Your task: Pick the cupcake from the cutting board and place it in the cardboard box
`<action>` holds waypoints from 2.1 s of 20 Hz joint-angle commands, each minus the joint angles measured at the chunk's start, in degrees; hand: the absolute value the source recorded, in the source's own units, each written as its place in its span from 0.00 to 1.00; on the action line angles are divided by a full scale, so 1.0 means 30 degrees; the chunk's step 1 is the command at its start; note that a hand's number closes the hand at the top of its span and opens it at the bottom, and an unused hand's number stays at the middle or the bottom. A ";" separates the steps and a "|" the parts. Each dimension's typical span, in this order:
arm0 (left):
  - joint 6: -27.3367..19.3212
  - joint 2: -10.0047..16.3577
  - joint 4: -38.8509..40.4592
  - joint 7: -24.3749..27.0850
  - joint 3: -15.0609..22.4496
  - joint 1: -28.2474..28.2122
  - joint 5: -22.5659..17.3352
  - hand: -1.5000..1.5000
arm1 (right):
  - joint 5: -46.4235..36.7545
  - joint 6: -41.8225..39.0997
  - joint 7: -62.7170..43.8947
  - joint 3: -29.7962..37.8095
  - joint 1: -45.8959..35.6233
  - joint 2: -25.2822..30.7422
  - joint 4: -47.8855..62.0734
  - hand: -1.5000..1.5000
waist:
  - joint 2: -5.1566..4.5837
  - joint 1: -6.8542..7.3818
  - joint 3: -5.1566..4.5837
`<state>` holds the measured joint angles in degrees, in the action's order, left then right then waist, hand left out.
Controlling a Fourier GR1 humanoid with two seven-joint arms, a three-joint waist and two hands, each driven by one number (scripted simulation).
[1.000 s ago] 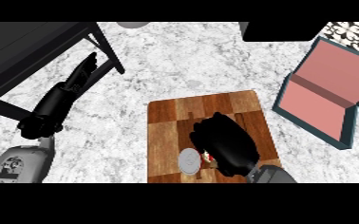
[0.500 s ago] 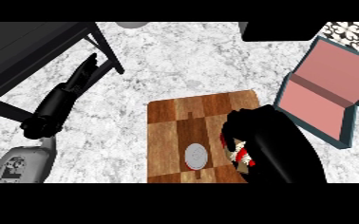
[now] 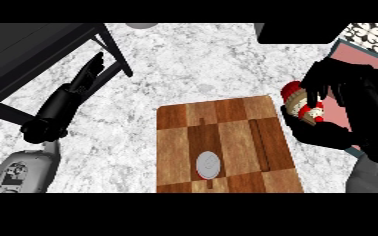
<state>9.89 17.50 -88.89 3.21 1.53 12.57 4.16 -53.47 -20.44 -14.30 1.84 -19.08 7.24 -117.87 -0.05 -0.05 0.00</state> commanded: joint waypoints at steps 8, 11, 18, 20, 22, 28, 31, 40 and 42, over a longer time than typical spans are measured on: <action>0.0369 -0.0217 -0.0581 0.0112 -0.0065 -0.0539 0.0276 0.50 | 0.1464 -0.0632 0.3148 0.4973 -0.2415 0.5260 0.7553 1.00 | -0.0024 0.0159 0.0007; 0.0128 -0.0714 -0.0333 0.0472 0.0383 -0.0903 0.0512 0.50 | 0.1489 -0.2831 0.3091 0.4910 -0.2622 0.6637 1.0133 1.00 | -0.0079 0.0306 0.0001; 0.0873 -0.0214 0.0356 0.1152 -0.0390 -0.0334 0.0161 0.50 | 0.1346 -0.4453 0.6165 0.4434 -0.4945 0.9688 1.6333 1.00 | -0.0094 0.0384 -0.0001; 0.0635 -0.0211 0.1001 0.1176 -0.0449 -0.0154 0.0603 0.50 | 0.0852 -0.4461 0.7180 0.3969 -0.3131 1.0185 1.6174 1.00 | -0.0060 0.0106 0.0000; 0.0827 -0.0466 -0.0140 -0.0669 -0.0462 0.0564 -0.0099 0.50 | 0.0405 -0.4390 0.7471 0.3914 -0.3812 1.0654 1.8891 1.00 | -0.0100 0.0331 0.0018; -0.0121 -0.1369 -0.0350 0.0470 0.0493 -0.0517 0.1409 0.50 | 0.1897 -0.5007 1.3059 0.3827 -0.5021 1.1683 2.1435 0.00 | -0.0075 0.0315 0.0020; 0.0417 -0.0867 0.0125 0.0693 -0.0189 -0.0139 0.0829 0.50 | 0.3775 -0.4245 1.3811 0.5627 -0.5398 1.0570 2.1505 0.00 | -0.0061 0.0204 0.0030; 0.0787 -0.0512 0.0213 0.0614 -0.0425 -0.0281 0.0641 0.50 | 1.1990 -0.5470 0.8773 1.4508 -0.8797 0.8459 2.6185 0.00 | -0.0023 0.0136 0.0007; 0.0729 -0.0484 -0.0117 -0.0182 -0.0476 0.0421 0.0680 0.50 | 1.2480 -0.5158 0.7618 1.5281 -0.9385 0.9487 2.7135 0.00 | -0.0023 0.0136 0.0014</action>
<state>11.70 15.71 -88.83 3.95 0.34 12.20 6.29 -21.54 -36.17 14.49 41.11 -43.72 33.87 -41.81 -0.09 0.36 0.08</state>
